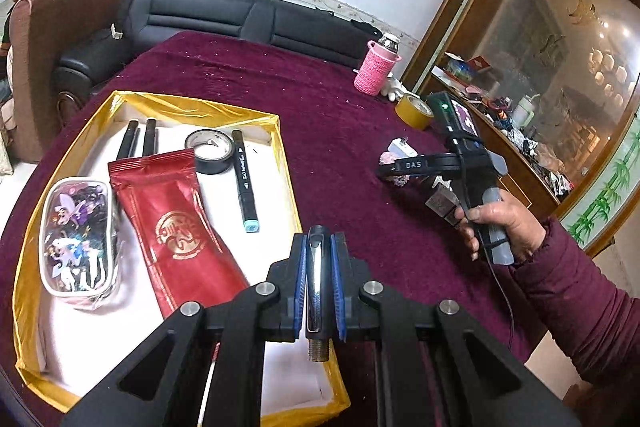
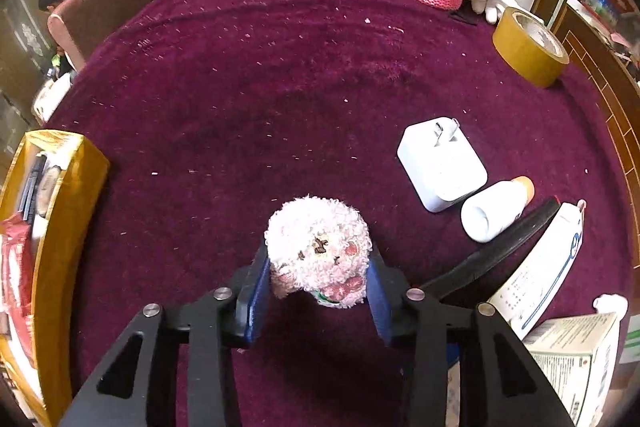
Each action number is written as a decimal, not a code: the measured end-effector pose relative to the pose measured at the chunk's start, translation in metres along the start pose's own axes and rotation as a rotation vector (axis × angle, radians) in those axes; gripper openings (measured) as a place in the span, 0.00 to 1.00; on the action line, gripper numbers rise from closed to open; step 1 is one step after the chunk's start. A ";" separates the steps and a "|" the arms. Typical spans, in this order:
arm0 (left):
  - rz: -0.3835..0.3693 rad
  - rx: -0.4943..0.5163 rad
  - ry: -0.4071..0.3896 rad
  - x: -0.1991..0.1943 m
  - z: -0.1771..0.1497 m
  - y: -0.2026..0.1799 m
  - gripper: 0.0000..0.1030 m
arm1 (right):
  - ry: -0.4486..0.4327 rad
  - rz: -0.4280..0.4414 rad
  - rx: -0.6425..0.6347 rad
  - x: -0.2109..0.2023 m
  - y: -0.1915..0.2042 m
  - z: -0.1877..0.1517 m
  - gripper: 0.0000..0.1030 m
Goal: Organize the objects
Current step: 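Grasp the pink plush toy with the right gripper while the left holds the pen, then lower the pen with the left gripper while the right lowers the plush into the tray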
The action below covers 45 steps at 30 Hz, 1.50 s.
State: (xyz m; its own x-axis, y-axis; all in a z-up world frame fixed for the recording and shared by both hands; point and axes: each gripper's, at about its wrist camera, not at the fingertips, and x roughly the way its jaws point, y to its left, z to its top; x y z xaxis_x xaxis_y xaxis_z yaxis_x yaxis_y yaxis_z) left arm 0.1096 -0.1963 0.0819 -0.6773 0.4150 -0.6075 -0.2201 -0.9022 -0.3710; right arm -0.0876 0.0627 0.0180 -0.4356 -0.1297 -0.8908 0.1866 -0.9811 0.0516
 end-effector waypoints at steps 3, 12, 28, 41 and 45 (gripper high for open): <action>0.000 -0.008 -0.015 -0.010 -0.002 0.001 0.11 | -0.032 0.018 -0.009 -0.014 0.005 -0.004 0.45; 0.034 -0.040 -0.076 -0.046 -0.010 0.010 0.11 | -0.124 0.143 -0.051 -0.070 0.041 -0.021 0.45; 0.182 -0.049 -0.086 -0.064 -0.028 0.045 0.11 | -0.090 0.404 -0.243 -0.109 0.172 -0.068 0.46; 0.285 -0.043 -0.015 -0.037 -0.037 0.073 0.11 | 0.028 0.370 -0.325 -0.054 0.241 -0.079 0.46; 0.281 -0.047 -0.013 -0.032 -0.037 0.075 0.11 | 0.054 0.334 -0.313 -0.040 0.244 -0.077 0.46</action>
State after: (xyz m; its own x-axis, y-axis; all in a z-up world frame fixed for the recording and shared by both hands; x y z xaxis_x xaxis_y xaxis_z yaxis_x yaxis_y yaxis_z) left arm 0.1403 -0.2730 0.0474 -0.7164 0.1480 -0.6819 0.0101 -0.9749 -0.2223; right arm 0.0430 -0.1601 0.0320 -0.2617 -0.4159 -0.8709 0.5698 -0.7949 0.2084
